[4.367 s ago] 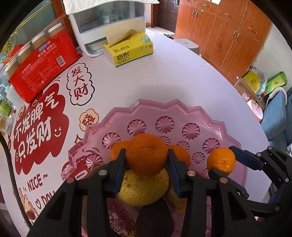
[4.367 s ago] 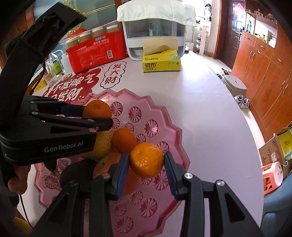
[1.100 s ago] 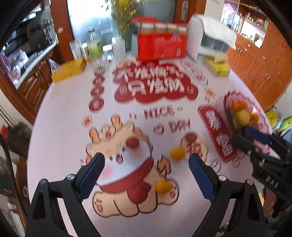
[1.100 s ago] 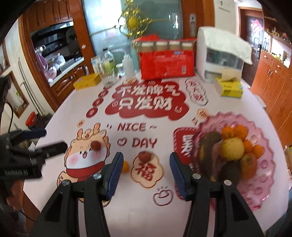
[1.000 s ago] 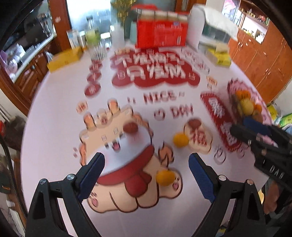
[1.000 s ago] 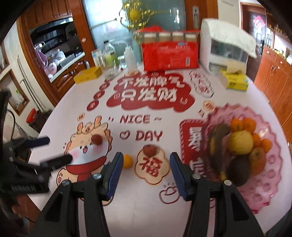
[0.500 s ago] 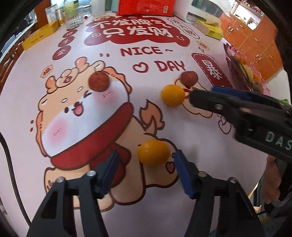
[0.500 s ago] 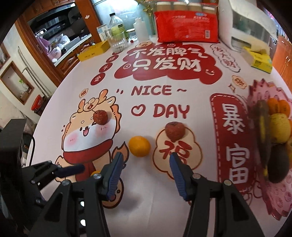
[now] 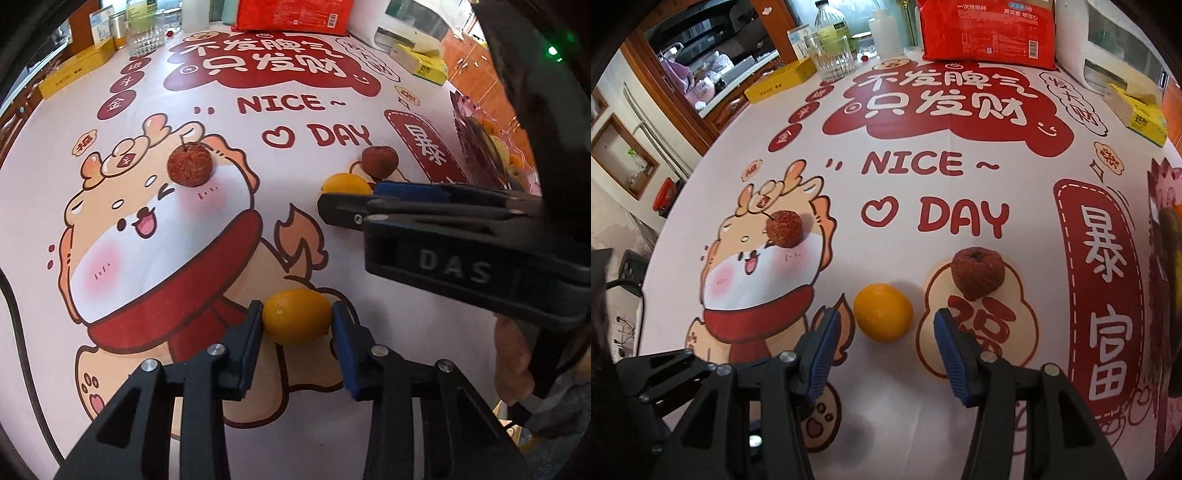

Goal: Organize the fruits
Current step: 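Grasp an orange with the left gripper while the right gripper grasps the last orange, then carry both oranges in the grippers over the pink bowl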

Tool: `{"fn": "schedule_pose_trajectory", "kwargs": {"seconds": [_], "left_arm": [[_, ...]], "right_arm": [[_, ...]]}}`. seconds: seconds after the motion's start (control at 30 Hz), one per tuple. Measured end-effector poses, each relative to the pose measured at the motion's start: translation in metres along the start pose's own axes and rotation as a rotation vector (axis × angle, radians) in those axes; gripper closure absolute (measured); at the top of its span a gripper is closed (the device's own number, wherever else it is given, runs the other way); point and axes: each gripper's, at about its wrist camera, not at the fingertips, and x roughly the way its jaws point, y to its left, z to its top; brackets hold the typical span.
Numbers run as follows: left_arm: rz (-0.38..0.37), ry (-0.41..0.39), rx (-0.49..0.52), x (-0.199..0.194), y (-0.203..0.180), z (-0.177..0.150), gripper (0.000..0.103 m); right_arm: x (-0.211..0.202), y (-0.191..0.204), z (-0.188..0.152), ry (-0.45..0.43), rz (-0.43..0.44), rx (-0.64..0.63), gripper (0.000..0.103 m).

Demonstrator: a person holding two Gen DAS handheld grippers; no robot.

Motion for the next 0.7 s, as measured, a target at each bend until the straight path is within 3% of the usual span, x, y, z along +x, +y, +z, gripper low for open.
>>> {"fn": "schedule_pose_trajectory", "kwargs": {"seconds": [0.2,0.47,0.7], "left_arm": [[0.016,-0.019,-0.044,-0.006,0.013,0.002,0.068],[0.044,-0.039,-0.084,-0.017,0.024,0.004,0.068],[0.061,-0.073,-0.102,-0.042,0.024,0.011,0.068]], "right_arm": [[0.01,0.006,0.002,0.011,-0.013,-0.033,0.068],[0.005,0.012,0.0,0.009,-0.015,-0.065,0.07],[-0.025,0.017,-0.004,-0.027,0.016,-0.084,0.07]]}}
